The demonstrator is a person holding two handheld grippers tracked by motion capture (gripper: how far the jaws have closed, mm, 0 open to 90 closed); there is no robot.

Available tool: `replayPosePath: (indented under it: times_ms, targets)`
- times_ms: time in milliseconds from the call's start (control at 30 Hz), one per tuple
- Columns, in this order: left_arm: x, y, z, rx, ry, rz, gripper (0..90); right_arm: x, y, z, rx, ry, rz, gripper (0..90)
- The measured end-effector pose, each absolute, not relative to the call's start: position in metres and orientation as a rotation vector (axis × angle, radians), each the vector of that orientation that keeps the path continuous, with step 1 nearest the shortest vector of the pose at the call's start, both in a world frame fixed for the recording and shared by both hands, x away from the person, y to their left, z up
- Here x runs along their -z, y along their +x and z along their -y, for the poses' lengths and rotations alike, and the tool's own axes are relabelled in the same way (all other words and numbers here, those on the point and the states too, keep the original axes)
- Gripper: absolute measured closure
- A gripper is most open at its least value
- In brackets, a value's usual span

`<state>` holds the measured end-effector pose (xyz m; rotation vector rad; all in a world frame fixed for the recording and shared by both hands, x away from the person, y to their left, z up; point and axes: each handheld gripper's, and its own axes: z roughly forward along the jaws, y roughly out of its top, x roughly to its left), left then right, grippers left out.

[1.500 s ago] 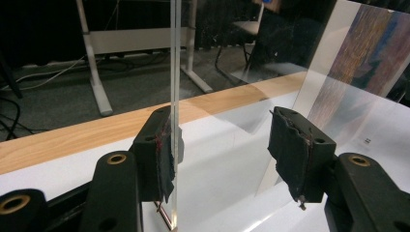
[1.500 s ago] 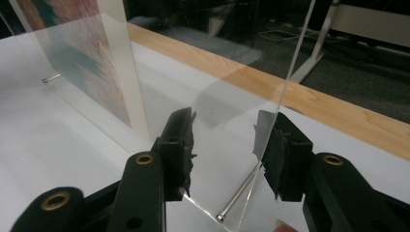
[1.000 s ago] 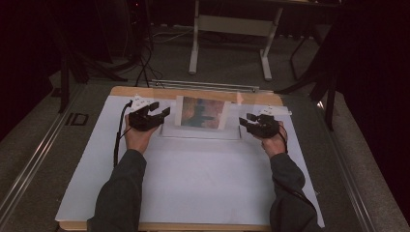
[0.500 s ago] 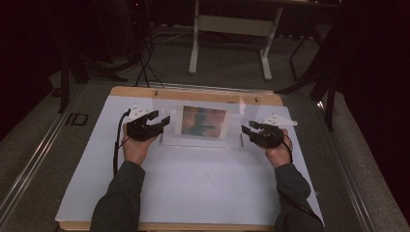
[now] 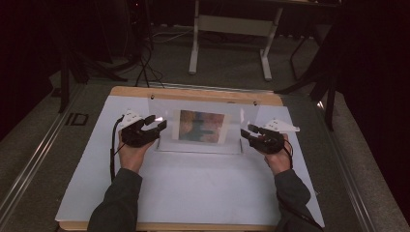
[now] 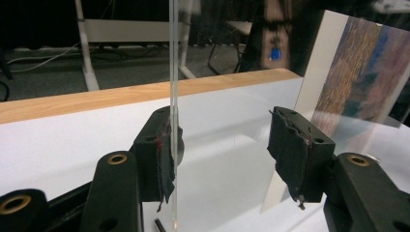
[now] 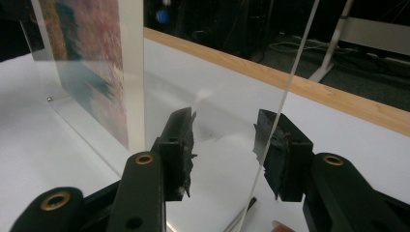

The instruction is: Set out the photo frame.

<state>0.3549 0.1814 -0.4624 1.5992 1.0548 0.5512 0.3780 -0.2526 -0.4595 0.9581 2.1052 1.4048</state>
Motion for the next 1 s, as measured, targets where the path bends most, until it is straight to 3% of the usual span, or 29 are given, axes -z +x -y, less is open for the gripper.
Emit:
replayPosePath:
  times_ms: [367,1000]
  targets:
    - [0.462,0.341,-0.176,-0.538,1.613,-1.041,44.7,0.459,0.358,0.257,-1.393,0.956,-2.105,56.3]
    - [0.461,0.334,-0.175,-0.548,1.63,-1.048,44.8,0.463,0.355,0.259,-1.44,0.958,-2.098,56.2]
